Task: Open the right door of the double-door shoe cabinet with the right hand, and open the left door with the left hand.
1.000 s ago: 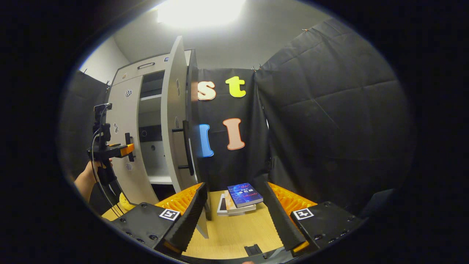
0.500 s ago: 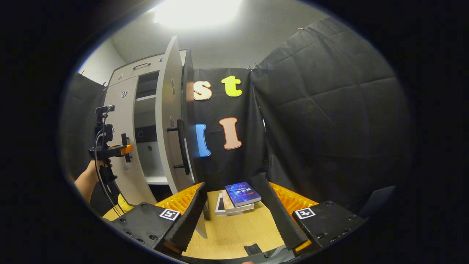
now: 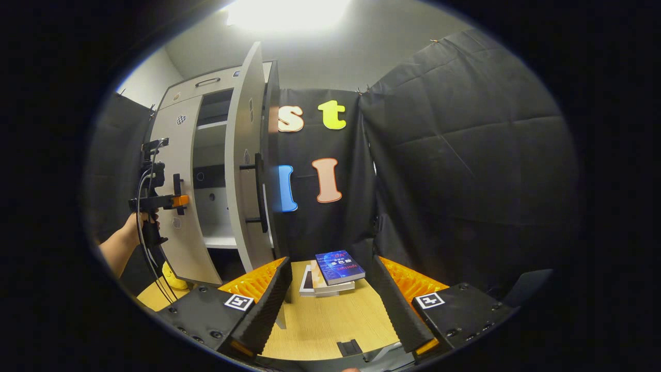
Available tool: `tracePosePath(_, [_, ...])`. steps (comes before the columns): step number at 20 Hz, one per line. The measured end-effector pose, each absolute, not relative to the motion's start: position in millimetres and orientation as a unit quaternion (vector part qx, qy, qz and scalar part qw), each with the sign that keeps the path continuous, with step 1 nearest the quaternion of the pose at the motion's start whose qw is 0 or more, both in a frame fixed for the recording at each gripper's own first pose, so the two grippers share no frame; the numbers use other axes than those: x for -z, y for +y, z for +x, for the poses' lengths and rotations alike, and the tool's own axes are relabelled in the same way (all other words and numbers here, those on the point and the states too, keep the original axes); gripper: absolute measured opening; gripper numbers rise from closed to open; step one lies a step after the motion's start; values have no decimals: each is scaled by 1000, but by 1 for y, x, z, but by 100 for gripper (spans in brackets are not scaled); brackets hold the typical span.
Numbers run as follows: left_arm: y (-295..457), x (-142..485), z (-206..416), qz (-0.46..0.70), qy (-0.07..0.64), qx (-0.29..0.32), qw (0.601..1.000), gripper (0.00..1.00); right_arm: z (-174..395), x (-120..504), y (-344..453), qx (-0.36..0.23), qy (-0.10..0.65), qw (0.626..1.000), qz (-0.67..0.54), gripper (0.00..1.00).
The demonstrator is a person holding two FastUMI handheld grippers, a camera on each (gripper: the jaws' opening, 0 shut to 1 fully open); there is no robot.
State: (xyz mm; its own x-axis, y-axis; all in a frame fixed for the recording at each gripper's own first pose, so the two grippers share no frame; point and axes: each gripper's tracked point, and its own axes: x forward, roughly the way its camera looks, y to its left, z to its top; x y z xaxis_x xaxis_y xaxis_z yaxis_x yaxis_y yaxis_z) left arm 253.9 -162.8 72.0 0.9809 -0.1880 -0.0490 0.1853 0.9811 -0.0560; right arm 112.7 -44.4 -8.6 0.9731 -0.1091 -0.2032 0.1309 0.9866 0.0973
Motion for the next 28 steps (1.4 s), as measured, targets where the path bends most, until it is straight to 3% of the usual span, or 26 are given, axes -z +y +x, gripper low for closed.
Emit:
tracePosePath(2, [-169, -73, 256, -22, 23, 103, 994, 43, 112, 10, -45, 59, 101, 991, 60, 98])
tracePosePath(3, [-169, -72, 253, -26, 26, 100, 994, 28, 112, 11, -45, 57, 101, 991, 61, 98])
tracePosePath(7, [-165, -72, 248, -41, 30, 100, 994, 19, 114, 17, -40, 46, 109, 992, 54, 98])
tracePosePath(16, [-155, -71, 234, -36, 19, 136, 990, 12, 125, 18, -14, 6, 111, 993, 45, 98])
tracePosePath(20, [-152, -71, 231, -35, 22, 141, 989, 12, 132, 18, 0, -10, 110, 992, 56, 98])
tracePosePath(21, [-149, -71, 230, -36, 21, 142, 989, 17, 133, 18, 3, -15, 111, 992, 59, 98])
tracePosePath(23, [-144, -71, 227, -41, 21, 144, 988, 12, 135, 17, 10, -22, 111, 991, 64, 98])
tracePosePath(24, [-142, -71, 226, -40, 22, 146, 988, 12, 138, 16, 13, -24, 109, 992, 65, 92])
tracePosePath(28, [-127, -70, 216, -42, 19, 149, 988, 14, 143, 9, 28, -36, 101, 992, 60, 98])
